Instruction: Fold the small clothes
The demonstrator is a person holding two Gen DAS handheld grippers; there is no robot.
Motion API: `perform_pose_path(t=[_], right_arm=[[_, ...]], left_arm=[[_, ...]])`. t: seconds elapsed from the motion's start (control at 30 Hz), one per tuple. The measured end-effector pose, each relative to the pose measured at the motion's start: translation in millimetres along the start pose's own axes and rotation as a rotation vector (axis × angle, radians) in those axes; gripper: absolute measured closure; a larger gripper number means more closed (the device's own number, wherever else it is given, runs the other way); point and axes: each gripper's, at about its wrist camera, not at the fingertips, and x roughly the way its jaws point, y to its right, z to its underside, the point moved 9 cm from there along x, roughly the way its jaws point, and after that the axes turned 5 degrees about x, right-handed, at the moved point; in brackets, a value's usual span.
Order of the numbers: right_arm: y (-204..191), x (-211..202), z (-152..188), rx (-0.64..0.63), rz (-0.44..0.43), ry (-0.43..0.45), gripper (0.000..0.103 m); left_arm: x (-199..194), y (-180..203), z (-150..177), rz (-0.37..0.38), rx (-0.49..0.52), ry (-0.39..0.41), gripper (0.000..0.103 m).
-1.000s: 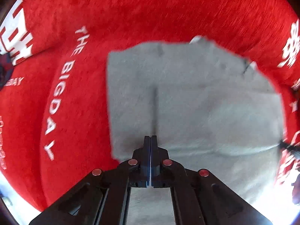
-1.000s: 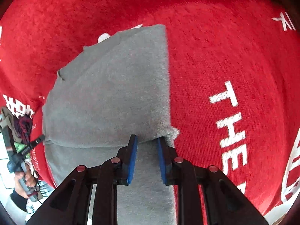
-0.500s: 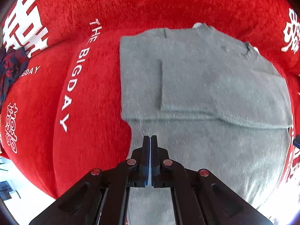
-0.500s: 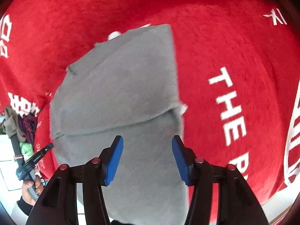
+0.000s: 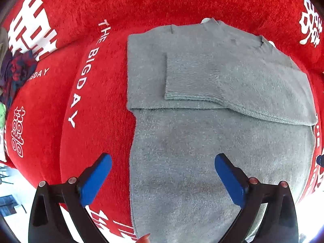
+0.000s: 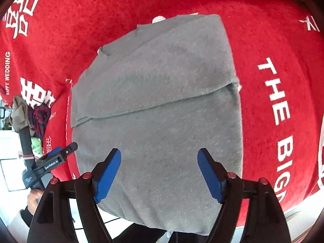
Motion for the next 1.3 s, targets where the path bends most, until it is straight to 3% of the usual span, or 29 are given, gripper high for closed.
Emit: perform_pose_path(t=[0.23, 0.77, 1.0, 1.3], right_arm=[[3, 3, 1, 0.006, 0.006, -0.012, 0.022], [22, 1, -5, -0.017, -0.029, -0.082, 0.022], [29, 4, -4, -0.08, -0.052, -0.141, 0.022], [39, 15, 14, -0.066, -0.073, -0.175, 0.022]], left_arm=[[11, 11, 8, 0.047, 0.014, -0.065, 0.001], [5, 46, 15, 0.014, -0.006, -0.078, 0.001], [3, 50, 38, -0.024, -0.086, -0.097, 0.001], [3, 57, 74, -0.031, -0.1, -0.122, 0.001]])
